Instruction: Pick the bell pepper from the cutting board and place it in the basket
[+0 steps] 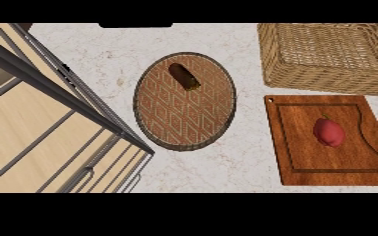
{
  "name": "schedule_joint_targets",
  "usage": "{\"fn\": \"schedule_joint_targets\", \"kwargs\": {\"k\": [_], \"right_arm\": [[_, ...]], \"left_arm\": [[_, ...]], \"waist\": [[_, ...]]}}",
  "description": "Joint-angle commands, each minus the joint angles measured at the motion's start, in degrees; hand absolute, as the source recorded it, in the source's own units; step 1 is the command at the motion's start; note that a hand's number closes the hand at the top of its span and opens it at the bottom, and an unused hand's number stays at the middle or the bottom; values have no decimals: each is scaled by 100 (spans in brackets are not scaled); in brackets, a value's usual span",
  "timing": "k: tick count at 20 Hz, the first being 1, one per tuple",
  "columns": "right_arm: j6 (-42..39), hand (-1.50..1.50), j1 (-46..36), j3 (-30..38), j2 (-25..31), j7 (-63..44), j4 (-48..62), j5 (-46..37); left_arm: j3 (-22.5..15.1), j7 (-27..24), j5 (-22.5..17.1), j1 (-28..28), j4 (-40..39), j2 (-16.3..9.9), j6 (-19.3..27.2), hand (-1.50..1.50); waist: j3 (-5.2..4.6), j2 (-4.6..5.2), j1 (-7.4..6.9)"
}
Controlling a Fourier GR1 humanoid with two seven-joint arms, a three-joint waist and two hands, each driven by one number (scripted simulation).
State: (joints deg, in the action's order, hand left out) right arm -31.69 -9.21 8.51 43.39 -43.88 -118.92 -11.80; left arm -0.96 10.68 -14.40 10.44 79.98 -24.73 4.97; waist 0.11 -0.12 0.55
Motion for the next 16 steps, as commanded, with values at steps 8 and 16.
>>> {"fn": "schedule_joint_targets", "kwargs": {"k": [8,16], "right_arm": [[1616,-150,399,-413,-1322,1953,1462,-1763],[1367,-150,151,-644,-1416,2135,2620,-2409]], "left_arm": [[152,391,112,41,283,96,-167,0],[164,119,496,177,-85,508,-120,0]], "waist": [[-7,15,-89],[-10,16,-60]]}}
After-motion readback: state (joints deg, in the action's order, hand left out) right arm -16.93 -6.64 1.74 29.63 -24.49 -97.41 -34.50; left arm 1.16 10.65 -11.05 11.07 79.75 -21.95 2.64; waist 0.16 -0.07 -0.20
